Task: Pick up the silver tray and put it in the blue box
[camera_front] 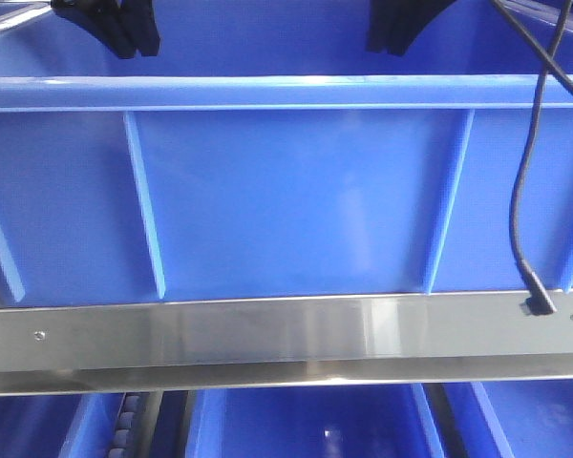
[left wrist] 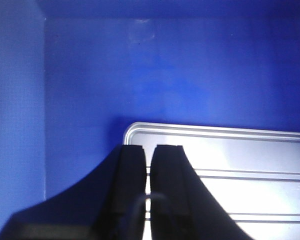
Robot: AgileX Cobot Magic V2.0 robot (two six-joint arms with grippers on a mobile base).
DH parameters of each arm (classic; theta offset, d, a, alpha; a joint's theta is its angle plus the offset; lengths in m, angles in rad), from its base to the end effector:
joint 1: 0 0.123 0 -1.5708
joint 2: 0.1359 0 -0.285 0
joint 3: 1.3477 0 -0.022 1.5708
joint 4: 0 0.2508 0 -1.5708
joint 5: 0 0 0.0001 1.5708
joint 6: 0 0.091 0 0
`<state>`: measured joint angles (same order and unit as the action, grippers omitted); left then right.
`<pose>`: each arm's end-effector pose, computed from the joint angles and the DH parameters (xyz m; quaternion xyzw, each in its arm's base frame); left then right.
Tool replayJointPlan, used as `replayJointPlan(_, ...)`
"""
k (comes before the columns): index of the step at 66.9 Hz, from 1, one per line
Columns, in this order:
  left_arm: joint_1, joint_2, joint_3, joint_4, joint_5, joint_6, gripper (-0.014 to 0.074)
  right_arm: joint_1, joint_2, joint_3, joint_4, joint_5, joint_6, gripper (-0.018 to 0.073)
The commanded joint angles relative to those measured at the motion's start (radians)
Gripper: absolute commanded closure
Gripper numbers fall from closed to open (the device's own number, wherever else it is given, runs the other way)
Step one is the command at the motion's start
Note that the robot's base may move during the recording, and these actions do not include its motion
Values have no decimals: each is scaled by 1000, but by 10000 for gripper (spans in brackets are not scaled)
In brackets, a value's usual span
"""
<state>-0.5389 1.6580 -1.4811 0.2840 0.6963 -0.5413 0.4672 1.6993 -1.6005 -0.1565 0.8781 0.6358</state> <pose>0.3339 -0.1806 0.3383 0.0645 0.9148 -0.0871 0.3891 0.3467 0.1626 0.3473 0.0523 0.9386 0.1120 0.3221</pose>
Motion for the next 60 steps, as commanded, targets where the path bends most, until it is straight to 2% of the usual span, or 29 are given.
replayJointPlan(1, 10, -67, -36, 9, -72, -4, 598, -7, -56, -38, -24, -104, -20, 509)
replayJointPlan(13, 70, -140, 11, -57, -174, -4, 581, -7, -99, -36, -14, -232, -210, 509)
replayJointPlan(19, 89, -192, 73, -74, -237, 36, 581, -7, -132, -33, 12, -266, -295, 509)
replayJointPlan(27, 91, -260, 179, -74, -308, 46, 581, -7, -172, -1, 39, -318, -371, 509)
replayJointPlan(38, 91, -389, 361, -83, -489, 46, 581, -7, -279, 157, 62, -451, -433, 509)
replayJointPlan(45, 91, -474, 472, -83, -609, 46, 581, -7, -382, 309, 62, -616, -435, 509)
replayJointPlan(51, 91, -540, 583, -79, -746, 46, 581, -7, -483, 473, 61, -816, -435, 509)
replayJointPlan(60, 91, -625, 728, -29, -967, 46, 582, -7, -610, 709, 60, -1057, -435, 509)
